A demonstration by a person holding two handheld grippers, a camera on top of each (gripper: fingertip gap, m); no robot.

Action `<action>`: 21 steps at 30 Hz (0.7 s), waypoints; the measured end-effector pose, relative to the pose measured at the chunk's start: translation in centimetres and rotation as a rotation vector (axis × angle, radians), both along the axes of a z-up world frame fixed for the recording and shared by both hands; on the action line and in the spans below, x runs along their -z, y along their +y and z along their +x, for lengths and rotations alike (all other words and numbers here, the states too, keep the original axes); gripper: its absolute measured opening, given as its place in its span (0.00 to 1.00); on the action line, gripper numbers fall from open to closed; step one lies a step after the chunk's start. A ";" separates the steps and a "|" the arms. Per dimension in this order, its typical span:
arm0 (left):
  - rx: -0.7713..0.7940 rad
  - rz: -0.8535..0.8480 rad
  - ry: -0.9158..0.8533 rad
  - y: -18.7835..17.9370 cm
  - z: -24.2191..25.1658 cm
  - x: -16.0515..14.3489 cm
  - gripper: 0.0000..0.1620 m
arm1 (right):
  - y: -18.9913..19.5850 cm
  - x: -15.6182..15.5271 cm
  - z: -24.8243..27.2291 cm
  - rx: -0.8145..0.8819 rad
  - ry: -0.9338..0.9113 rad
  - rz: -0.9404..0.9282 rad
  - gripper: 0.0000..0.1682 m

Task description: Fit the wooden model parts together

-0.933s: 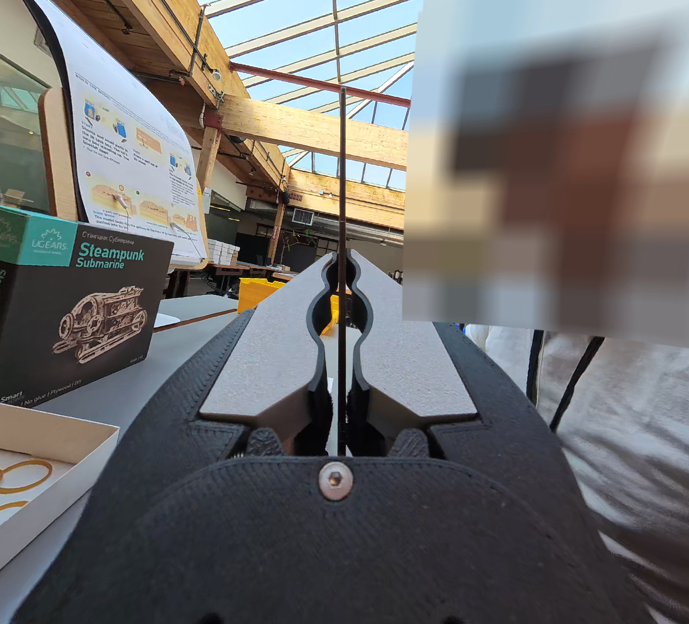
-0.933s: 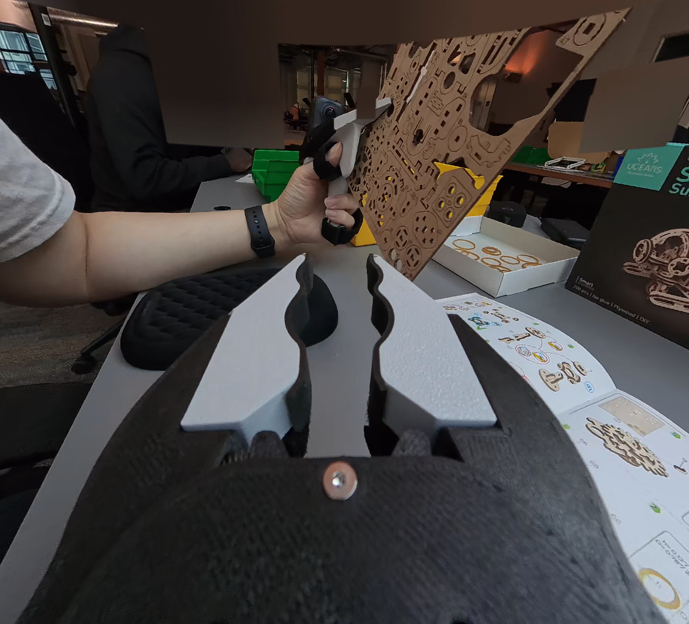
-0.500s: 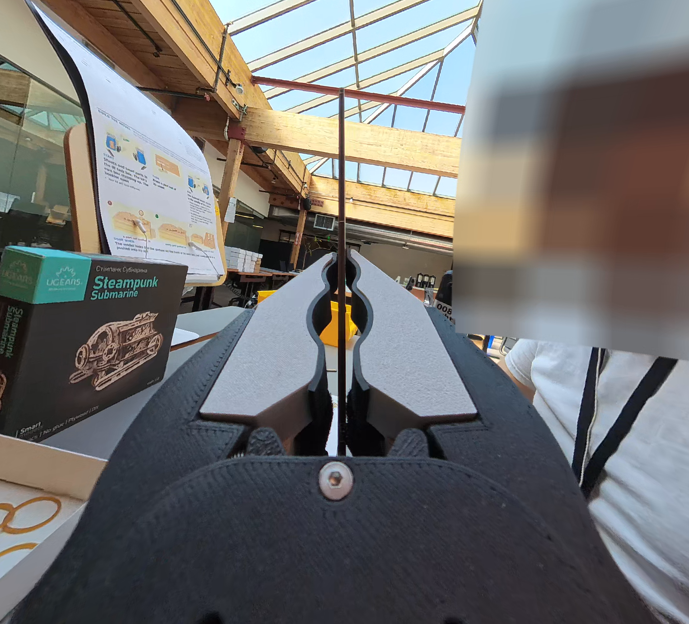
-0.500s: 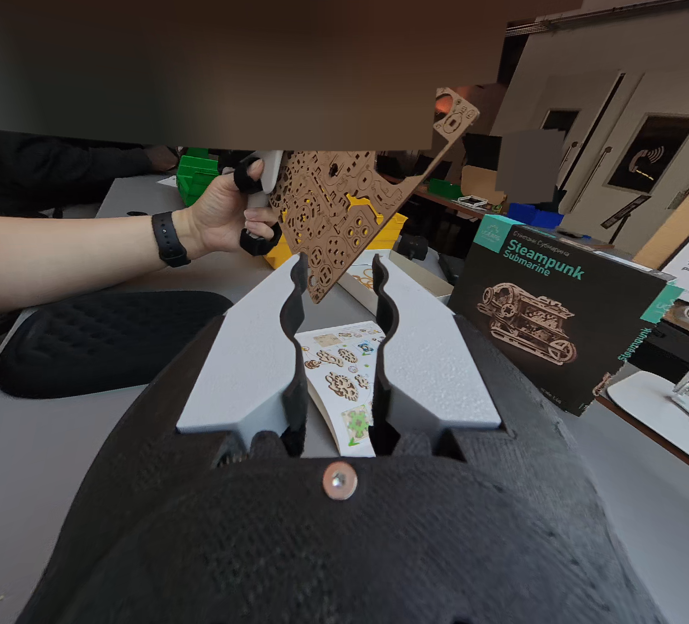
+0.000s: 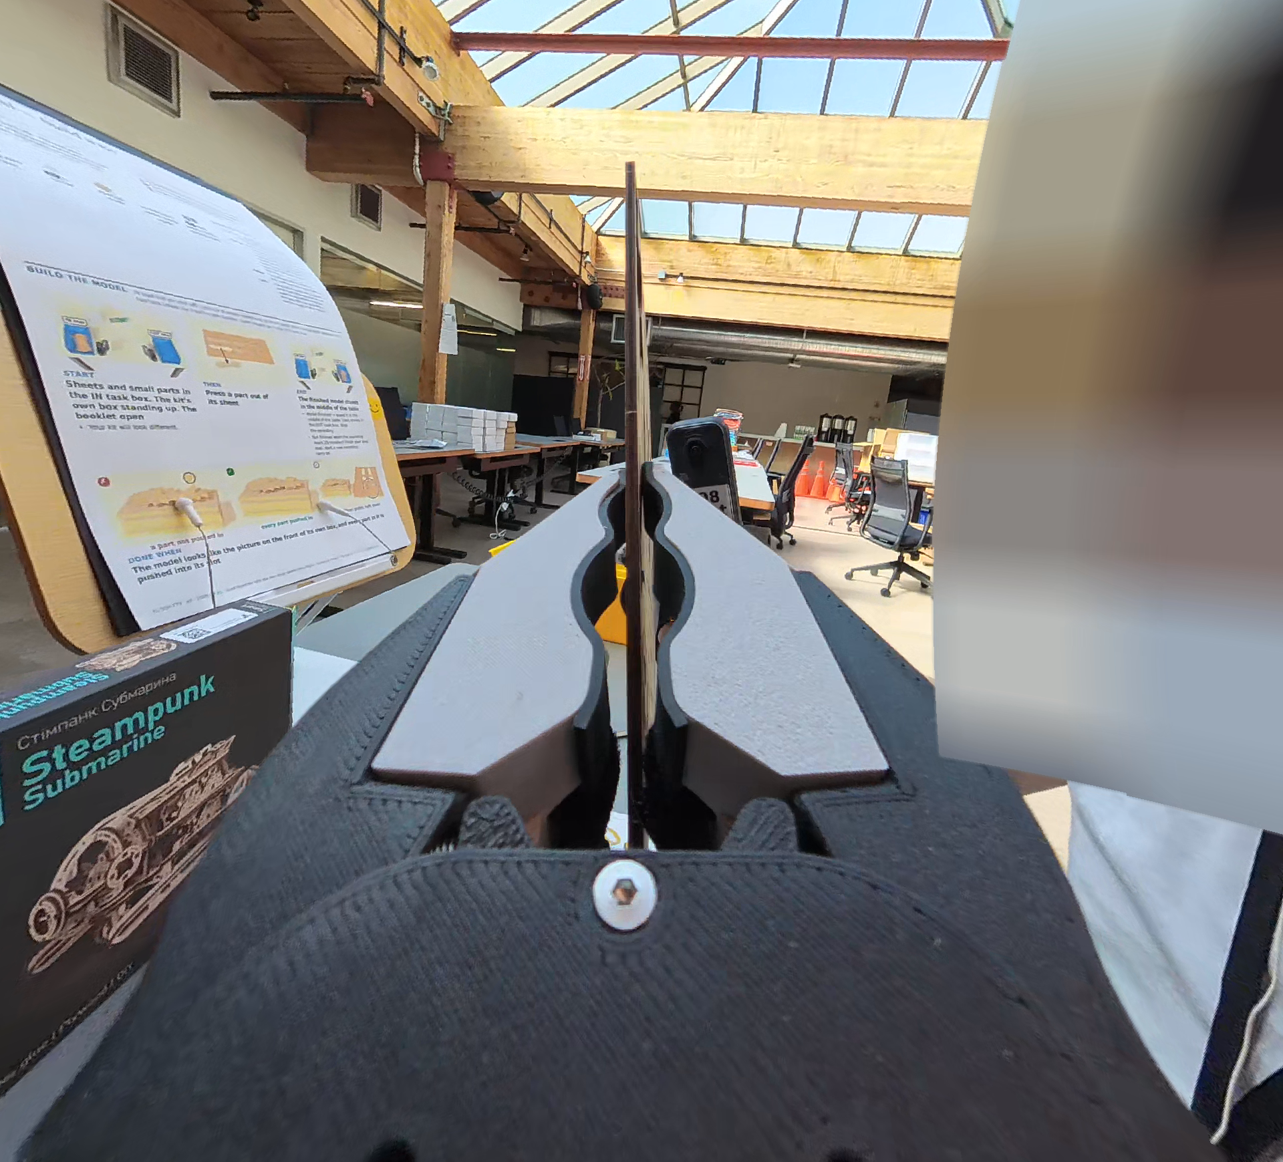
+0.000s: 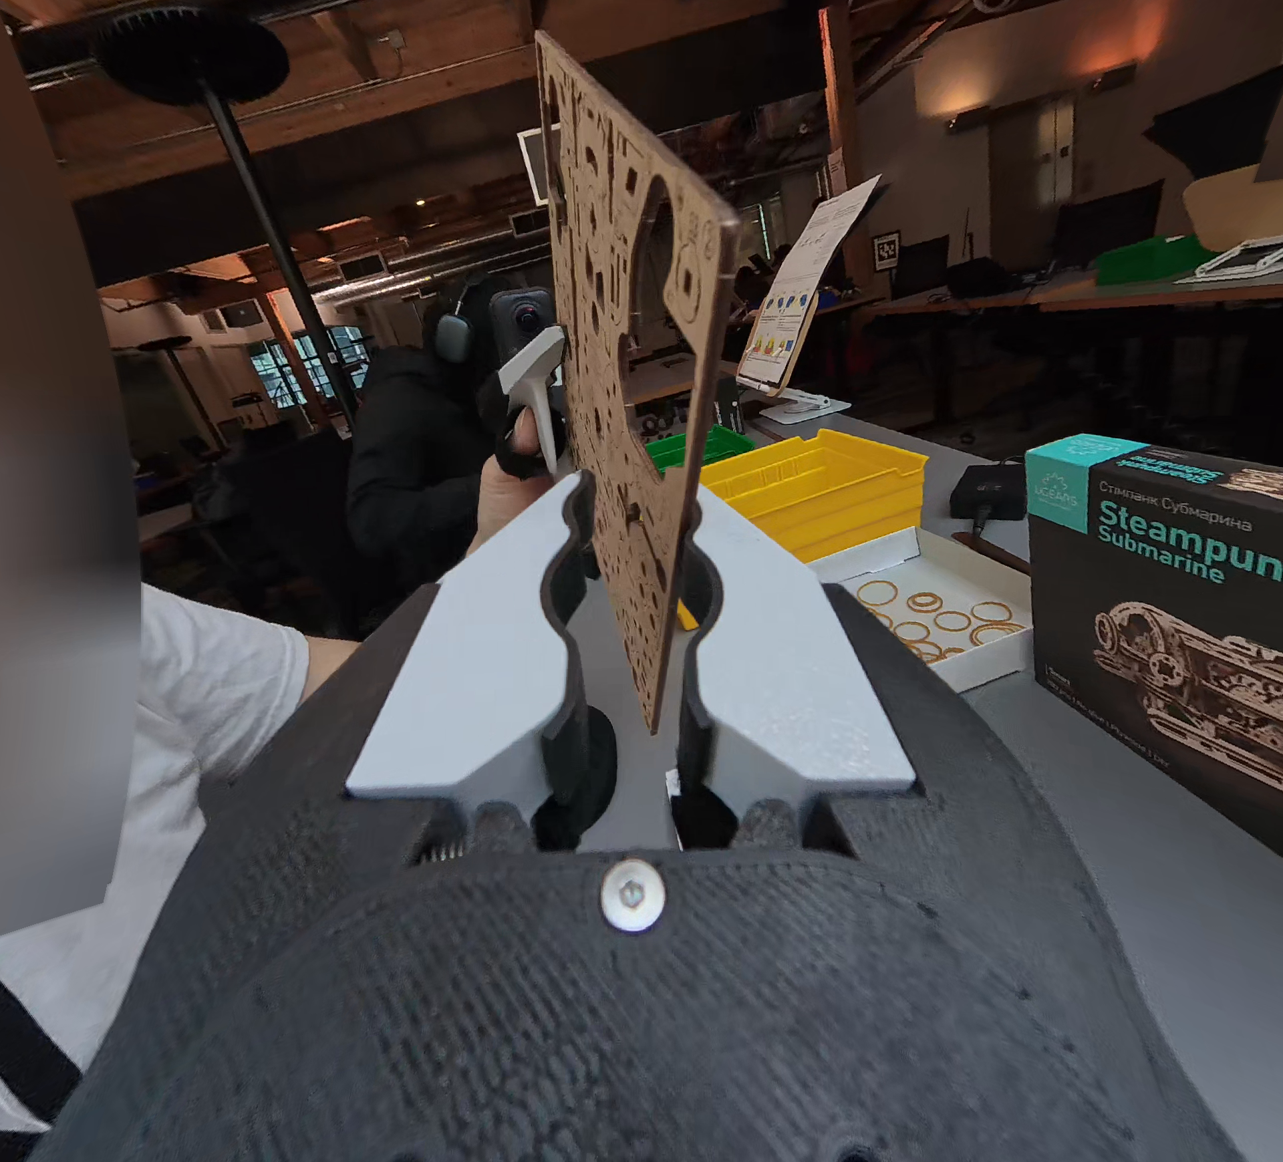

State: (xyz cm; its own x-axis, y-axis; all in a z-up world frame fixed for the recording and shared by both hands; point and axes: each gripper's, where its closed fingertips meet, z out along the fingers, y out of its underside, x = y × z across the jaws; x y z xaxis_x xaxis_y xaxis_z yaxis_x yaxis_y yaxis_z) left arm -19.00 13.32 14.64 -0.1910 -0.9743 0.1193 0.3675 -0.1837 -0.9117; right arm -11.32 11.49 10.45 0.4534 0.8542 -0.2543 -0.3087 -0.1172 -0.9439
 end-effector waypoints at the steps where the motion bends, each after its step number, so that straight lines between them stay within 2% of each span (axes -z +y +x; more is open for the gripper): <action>1: 0.005 -0.018 -0.005 -0.2 0.3 0.6 0.00 | 0.2 0.6 0.4 0.018 -0.008 -0.002 0.05; 4: 0.058 -0.093 0.023 -0.3 0.9 3.2 0.00 | -1.3 2.8 0.7 -0.076 -0.007 -0.052 0.01; 5: 0.085 -0.114 0.060 -0.4 1.2 4.6 0.03 | -1.8 3.7 0.8 -0.097 0.005 -0.093 0.00; 6: 0.121 -0.144 0.099 -0.6 1.3 6.0 0.08 | -2.1 4.9 1.1 -0.105 0.027 -0.159 0.00; 10: 0.288 -0.258 0.187 -2.1 0.6 10.8 0.11 | -5.1 9.7 2.0 -0.223 0.151 -0.415 0.00; 14: 0.127 -0.204 0.182 1.2 -1.3 13.4 0.14 | -6.1 13.5 4.4 -0.196 0.184 -0.523 0.00; 18: -0.106 -0.120 0.386 5.1 -1.8 17.2 0.12 | -4.9 15.5 5.7 -0.105 0.091 -0.581 0.00; 19: -0.134 -0.119 0.427 5.5 -1.9 17.9 0.13 | -4.8 16.0 5.9 -0.091 0.069 -0.595 0.00; 21: -0.058 -0.119 0.486 4.3 -1.7 18.5 0.09 | -4.8 16.7 6.2 -0.074 0.078 -0.631 0.00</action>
